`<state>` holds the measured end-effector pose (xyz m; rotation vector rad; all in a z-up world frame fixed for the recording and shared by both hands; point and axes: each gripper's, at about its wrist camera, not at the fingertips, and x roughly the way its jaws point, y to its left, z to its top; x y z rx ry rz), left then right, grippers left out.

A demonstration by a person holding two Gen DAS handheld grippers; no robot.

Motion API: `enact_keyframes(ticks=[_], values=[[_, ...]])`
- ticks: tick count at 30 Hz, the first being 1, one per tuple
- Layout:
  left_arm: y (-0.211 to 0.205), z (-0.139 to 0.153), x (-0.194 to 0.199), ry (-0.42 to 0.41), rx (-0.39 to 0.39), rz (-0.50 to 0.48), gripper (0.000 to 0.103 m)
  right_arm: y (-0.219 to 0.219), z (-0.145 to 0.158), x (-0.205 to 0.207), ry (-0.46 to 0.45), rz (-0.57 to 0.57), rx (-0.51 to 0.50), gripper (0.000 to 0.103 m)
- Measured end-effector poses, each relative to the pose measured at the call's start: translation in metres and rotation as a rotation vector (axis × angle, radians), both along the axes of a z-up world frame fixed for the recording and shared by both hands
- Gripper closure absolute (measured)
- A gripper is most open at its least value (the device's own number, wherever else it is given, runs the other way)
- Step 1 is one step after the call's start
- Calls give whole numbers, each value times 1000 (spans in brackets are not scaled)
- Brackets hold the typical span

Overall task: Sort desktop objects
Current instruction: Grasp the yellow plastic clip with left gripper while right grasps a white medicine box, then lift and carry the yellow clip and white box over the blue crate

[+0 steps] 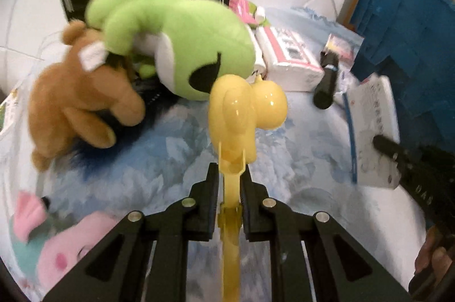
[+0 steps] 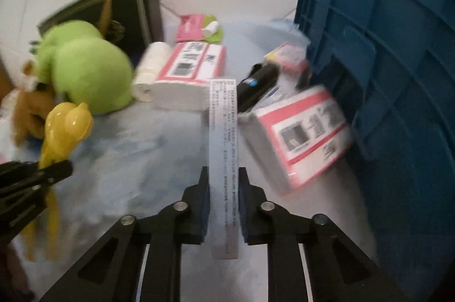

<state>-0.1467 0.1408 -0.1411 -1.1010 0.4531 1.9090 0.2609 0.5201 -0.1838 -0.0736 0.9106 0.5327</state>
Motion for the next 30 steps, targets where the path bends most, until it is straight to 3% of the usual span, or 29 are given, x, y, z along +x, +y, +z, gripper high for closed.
enact_keyframes(ticks=[1,3,4,15,23,30], values=[[1,5,4,5,9,3,89,-6,20,-34,1,14,4,86],[-10,21,14,25,35,6,89,-18,41,-62,-1,32,27,86],[-14,29,19,40,44,7,89,-24,47,-72,-11,112,34,86],[-62,115,76,157,177,-2,89,-82,145,-148,-151,169,148,86],[-70,185,126,243,289,-54,89,-144,212,-179,-266,132,221,86],[-41,254,186,317,433,-155,89,-233,281,-189,-384,40,298,86]])
